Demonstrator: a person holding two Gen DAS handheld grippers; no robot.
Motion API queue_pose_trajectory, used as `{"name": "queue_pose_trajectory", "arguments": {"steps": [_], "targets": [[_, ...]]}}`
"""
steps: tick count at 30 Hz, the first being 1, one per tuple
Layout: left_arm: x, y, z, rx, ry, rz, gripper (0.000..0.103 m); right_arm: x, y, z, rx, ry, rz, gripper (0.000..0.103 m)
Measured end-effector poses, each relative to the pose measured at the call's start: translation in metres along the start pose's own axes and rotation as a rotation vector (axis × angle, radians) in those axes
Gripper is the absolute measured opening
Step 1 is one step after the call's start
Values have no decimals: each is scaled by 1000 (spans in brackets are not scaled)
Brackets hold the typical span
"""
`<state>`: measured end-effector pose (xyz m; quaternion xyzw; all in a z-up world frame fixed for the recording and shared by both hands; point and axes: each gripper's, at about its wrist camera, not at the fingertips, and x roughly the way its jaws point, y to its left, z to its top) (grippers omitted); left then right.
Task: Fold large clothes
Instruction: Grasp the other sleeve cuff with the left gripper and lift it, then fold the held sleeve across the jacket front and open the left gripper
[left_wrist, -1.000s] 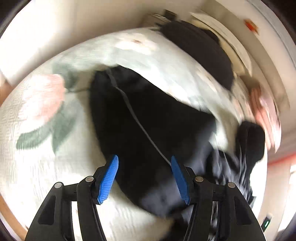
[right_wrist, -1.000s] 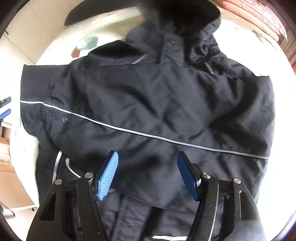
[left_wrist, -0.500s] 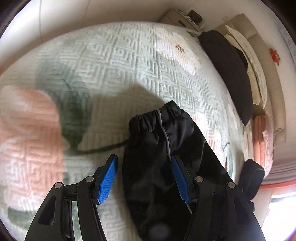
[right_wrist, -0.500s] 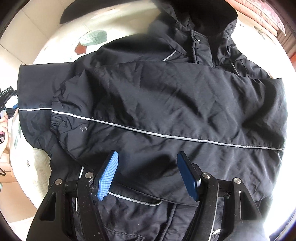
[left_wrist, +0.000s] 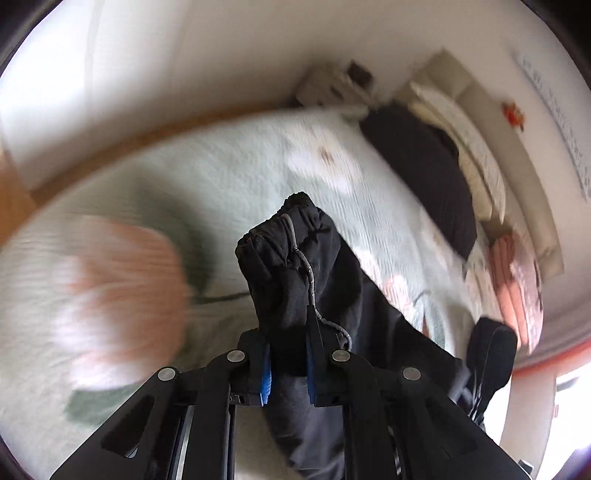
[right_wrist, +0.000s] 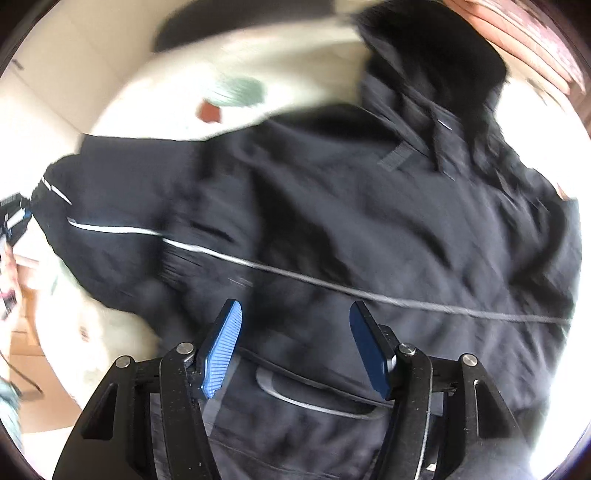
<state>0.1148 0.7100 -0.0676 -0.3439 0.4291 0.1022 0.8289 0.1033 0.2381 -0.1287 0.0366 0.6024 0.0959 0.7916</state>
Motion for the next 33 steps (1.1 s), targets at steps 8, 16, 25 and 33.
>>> {"name": "queue_pose_trajectory", "arguments": {"steps": [8, 16, 25, 33], "targets": [[-44, 33, -35, -42, -23, 97, 14, 94, 78, 31, -129, 95, -61, 52], [-74, -19, -45, 122, -87, 71, 14, 77, 108, 24, -231, 20, -153, 52], [-119, -135, -86, 345, -147, -17, 15, -9, 78, 6, -240, -63, -153, 52], [-113, -254, -158, 525, -99, -139, 14, -57, -18, -8, -161, -82, -194, 52]]}}
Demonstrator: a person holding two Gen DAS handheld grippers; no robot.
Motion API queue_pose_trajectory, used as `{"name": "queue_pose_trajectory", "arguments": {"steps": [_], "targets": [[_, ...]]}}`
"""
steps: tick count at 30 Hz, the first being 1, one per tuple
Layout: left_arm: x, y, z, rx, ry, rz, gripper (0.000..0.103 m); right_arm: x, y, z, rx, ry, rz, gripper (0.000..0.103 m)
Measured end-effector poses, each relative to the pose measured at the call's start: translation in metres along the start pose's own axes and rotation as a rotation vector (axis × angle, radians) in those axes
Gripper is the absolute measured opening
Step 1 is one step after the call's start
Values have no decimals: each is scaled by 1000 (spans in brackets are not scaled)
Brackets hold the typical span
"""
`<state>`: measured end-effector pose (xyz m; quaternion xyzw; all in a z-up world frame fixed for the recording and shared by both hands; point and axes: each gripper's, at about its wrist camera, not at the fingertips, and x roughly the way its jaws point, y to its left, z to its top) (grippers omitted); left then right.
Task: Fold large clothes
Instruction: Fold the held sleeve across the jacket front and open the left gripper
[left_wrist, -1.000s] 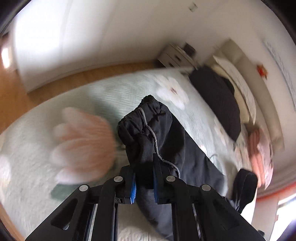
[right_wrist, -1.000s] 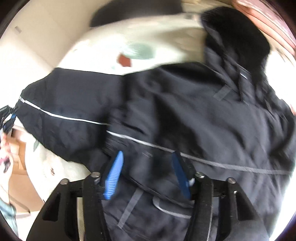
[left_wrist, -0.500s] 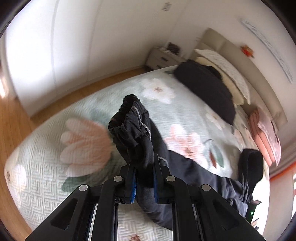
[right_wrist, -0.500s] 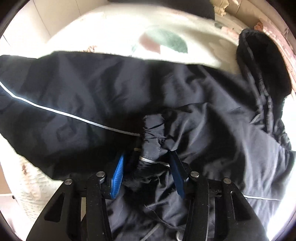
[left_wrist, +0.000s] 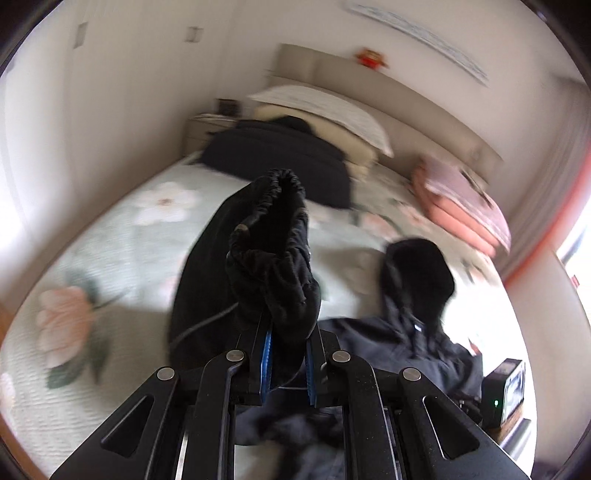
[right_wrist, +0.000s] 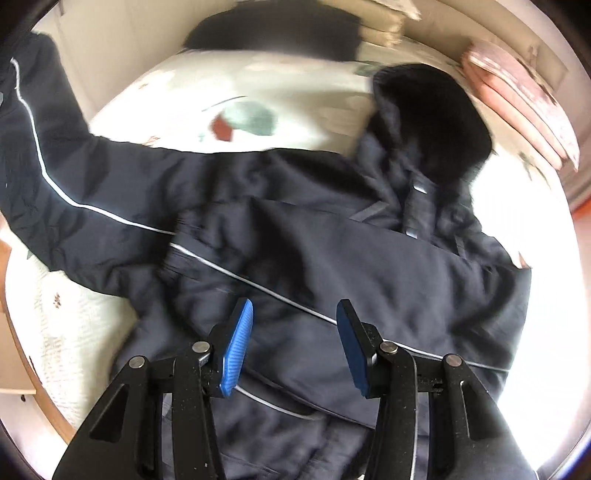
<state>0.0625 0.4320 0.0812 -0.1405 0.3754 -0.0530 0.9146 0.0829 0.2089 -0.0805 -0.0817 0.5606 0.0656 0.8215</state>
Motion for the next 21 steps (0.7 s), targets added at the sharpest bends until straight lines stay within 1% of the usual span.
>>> {"name": "queue_pose_trajectory", "arguments": {"steps": [2, 3, 6, 8, 11, 12, 14, 16, 18, 20, 21], "targets": [[12, -38, -6, 46, 25, -42, 14, -4, -28, -9, 37, 6, -14, 52], [22, -60, -13, 63, 48, -79, 14, -5, -42, -14, 58, 9, -23, 52], [45, -111, -31, 97, 112, -173, 14, -9, -91, -35, 137, 19, -39, 52], [65, -155, -50, 131, 172, -249, 14, -13, -124, -53, 198, 41, -50, 52], [87, -208, -78, 187, 239, -315, 14, -19, -174, -81, 290, 66, -65, 52], [95, -232, -91, 210, 268, -351, 14, -21, -187, -88, 311, 72, -75, 52], [106, -259, -110, 246, 306, -391, 14, -25, -211, -102, 351, 79, -89, 52], [124, -287, -135, 285, 369, -408, 16, -26, -228, -112, 383, 84, -78, 52], [143, -300, -162, 321, 434, -396, 19, -22, -239, -119, 392, 86, -74, 52], [161, -302, -185, 343, 502, -361, 27, -15, -245, -123, 388, 95, -71, 52], [173, -303, -197, 343, 567, -355, 32, -12, -247, -123, 390, 96, -52, 52]]}}
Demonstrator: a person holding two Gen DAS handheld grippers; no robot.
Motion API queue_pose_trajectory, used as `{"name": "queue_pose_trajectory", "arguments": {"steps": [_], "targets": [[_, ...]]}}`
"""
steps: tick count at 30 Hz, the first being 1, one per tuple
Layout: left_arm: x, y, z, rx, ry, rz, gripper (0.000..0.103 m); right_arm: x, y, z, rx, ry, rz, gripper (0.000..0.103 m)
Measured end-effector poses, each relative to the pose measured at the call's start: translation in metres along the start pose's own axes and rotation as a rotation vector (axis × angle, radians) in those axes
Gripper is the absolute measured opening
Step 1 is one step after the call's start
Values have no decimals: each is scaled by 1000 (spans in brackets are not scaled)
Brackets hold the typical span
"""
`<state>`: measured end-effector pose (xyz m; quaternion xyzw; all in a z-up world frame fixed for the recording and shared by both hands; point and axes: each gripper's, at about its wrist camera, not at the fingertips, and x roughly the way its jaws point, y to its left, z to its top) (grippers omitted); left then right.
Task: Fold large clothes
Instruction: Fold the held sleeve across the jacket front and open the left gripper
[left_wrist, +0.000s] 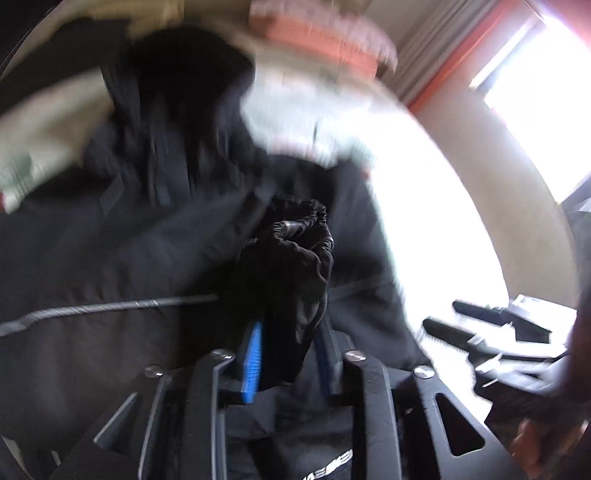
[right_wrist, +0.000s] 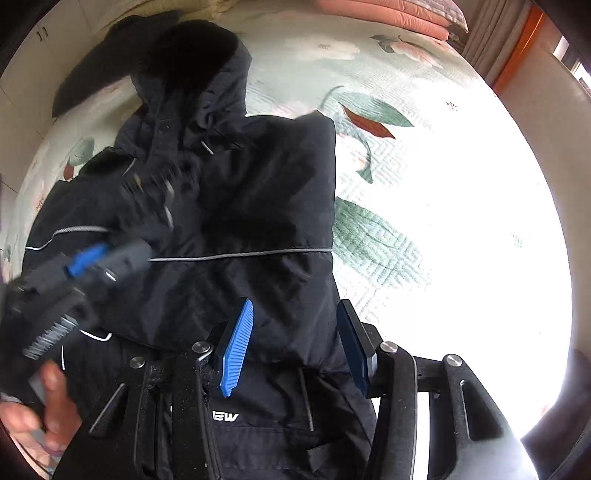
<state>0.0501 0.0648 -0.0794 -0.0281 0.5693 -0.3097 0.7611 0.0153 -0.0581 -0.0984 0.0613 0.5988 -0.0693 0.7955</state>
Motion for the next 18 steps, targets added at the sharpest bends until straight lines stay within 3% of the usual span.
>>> {"name": "queue_pose_trajectory", "arguments": {"steps": [3, 6, 8, 11, 18], "targets": [[9, 11, -11, -24, 69, -57, 37, 6, -1, 4, 12, 11, 98, 52], [-13, 21, -19, -89, 96, -215, 69, 8, 4, 12, 19, 24, 216, 53], [-35, 25, -30, -124, 83, -285, 77, 8, 11, 18, 27, 29, 289, 54], [-64, 35, -41, -140, 54, -239, 77, 11, 22, 25, 38, 45, 351, 54], [-110, 118, -68, -335, -31, -132, 77, 62, 42, 29, 90, 132, 394, 56]]}}
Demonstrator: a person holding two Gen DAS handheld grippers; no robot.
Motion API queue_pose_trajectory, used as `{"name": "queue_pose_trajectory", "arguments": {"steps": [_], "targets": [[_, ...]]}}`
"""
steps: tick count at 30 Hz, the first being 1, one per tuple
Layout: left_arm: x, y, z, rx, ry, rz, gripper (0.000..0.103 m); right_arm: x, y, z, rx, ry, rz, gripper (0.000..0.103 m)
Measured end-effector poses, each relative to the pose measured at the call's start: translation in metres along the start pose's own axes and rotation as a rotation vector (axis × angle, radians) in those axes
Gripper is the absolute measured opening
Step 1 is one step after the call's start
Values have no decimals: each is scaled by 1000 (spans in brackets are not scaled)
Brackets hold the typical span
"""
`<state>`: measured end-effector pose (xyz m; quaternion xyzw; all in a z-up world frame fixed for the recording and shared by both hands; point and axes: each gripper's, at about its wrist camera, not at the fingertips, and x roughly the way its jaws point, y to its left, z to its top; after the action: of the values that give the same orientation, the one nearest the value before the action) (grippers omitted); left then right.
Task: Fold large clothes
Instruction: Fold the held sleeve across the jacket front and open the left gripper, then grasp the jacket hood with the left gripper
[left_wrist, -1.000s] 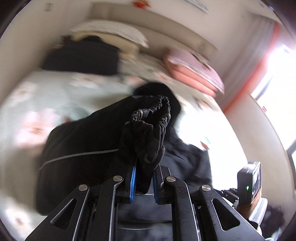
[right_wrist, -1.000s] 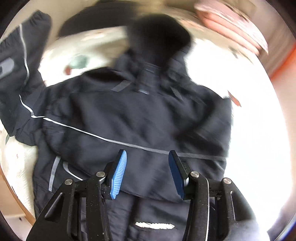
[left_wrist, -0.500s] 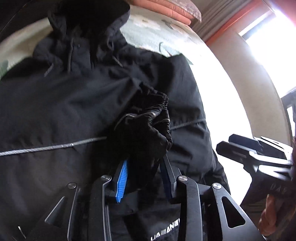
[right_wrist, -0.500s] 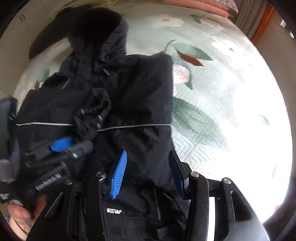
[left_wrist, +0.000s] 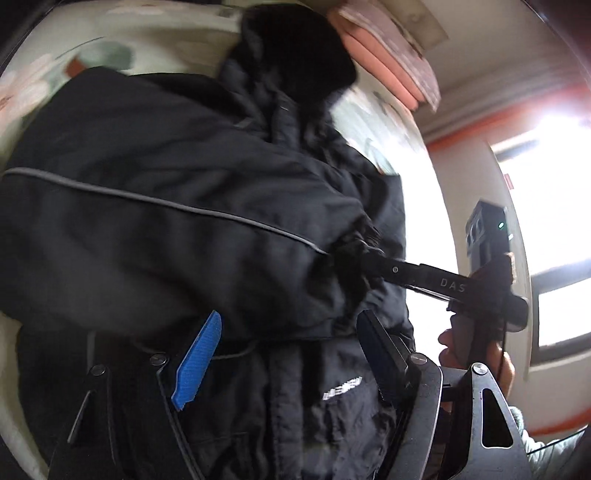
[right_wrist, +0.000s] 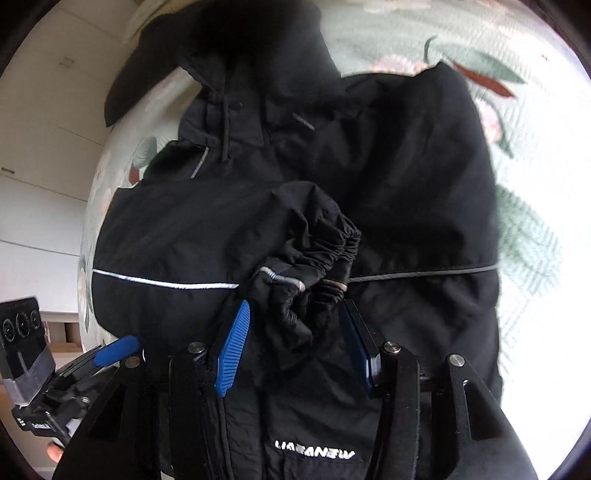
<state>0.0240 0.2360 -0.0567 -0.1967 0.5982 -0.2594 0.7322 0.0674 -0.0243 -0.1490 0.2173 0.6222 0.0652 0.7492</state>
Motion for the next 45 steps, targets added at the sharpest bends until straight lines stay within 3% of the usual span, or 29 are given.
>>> {"name": "queue_pose_trajectory", "arguments": {"steps": [2, 3, 6, 8, 11, 13, 16, 20, 24, 26, 29, 32, 34, 38, 43, 45], "targets": [[-12, 13, 0, -24, -31, 21, 77, 12, -9, 3, 54, 32, 46, 51], [-20, 19, 5, -29, -47, 35, 77, 12, -12, 2, 84, 28, 83, 31], [-34, 31, 19, -26, -100, 89, 77, -12, -3, -5, 57, -43, 51, 24], [-47, 35, 25, -11, -137, 146, 77, -46, 5, -8, 22, -112, 36, 23], [-52, 44, 42, 2, -167, 194, 77, -99, 8, -15, -27, -215, -71, 23], [-40, 50, 52, 0, -147, 234, 77, -116, -3, -19, -35, -248, -142, 23], [-7, 53, 59, 4, -82, 243, 77, -100, -35, -12, 4, -194, -196, 23], [36, 40, 56, 136, -30, 418, 78, -34, -67, -14, 43, -95, -254, 26], [57, 22, 48, 275, -10, 554, 87, -24, -62, -13, 18, -106, -275, 29], [51, 21, 49, 267, -12, 547, 87, -26, -59, -13, -14, -86, -286, 33], [23, 18, 57, 210, -47, 467, 86, -58, -48, -14, -40, -79, -283, 41], [-13, 11, 67, 178, -114, 372, 86, -99, -22, -10, -99, -174, -273, 54], [-25, 10, 81, 150, -145, 343, 86, -108, -4, 0, -145, -219, -243, 55], [2, 22, 112, 119, -114, 379, 86, -66, 21, 32, -232, -166, -247, 55], [50, 55, 120, 72, -42, 462, 84, 24, 0, 50, -239, 26, -282, 38], [60, 59, 120, 69, -35, 488, 85, 26, -2, 51, -244, 1, -264, 37]]}}
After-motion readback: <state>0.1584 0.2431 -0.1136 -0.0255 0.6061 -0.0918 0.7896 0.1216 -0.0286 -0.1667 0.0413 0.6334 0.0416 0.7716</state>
